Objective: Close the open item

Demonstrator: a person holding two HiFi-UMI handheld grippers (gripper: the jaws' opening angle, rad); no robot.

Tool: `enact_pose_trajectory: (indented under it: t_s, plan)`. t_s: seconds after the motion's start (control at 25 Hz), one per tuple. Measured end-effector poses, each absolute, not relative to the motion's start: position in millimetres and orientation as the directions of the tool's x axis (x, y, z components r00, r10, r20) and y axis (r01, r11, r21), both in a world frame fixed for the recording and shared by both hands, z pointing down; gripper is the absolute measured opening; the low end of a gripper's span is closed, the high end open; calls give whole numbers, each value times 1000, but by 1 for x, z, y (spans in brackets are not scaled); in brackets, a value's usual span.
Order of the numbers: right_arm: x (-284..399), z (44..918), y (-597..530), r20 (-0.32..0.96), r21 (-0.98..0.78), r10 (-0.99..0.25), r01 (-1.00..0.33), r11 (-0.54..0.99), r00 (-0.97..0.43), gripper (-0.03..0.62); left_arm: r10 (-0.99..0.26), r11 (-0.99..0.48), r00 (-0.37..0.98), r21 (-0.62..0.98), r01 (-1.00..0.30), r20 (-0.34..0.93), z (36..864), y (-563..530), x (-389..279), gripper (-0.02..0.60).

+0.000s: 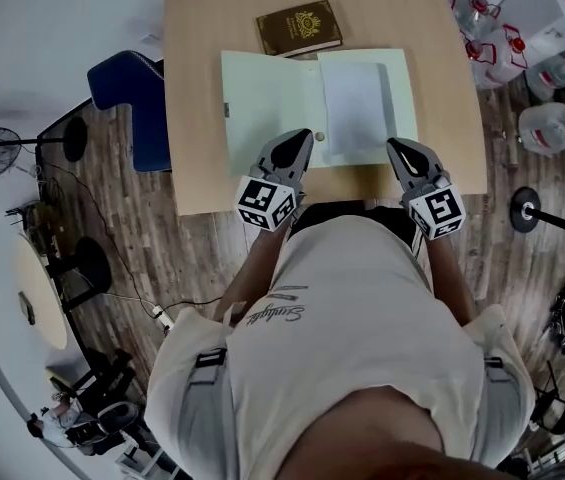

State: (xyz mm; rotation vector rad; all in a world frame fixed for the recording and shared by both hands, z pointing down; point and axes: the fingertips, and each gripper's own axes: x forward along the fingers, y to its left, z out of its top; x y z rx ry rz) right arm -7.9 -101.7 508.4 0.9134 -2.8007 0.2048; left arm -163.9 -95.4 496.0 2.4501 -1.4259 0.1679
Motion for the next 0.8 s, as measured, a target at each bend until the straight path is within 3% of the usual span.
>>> enact_pose_trajectory:
  t_s: [0.16, 0.52, 0.64, 0.8]
  plan:
    - [-43, 508, -105, 235, -41, -555, -578, 815, -798, -5, -875, -386, 407, 127, -914, 262, 486, -95, -224, 15]
    - [-92, 498, -120, 228, -33, -447, -466, 884, -865, -5, -933, -71, 124, 164, -984, 337, 514, -70, -380, 15]
    - [-96, 500, -125, 234, -43, -435, -457, 889, -869, -5, -924, -69, 161, 262, -963, 347, 542, -68, -405, 15]
    - [-97, 500, -128, 238, -36, -451, -471, 881, -860, -5, -917, -159, 293, 428, -890, 270, 578, -75, -409, 15]
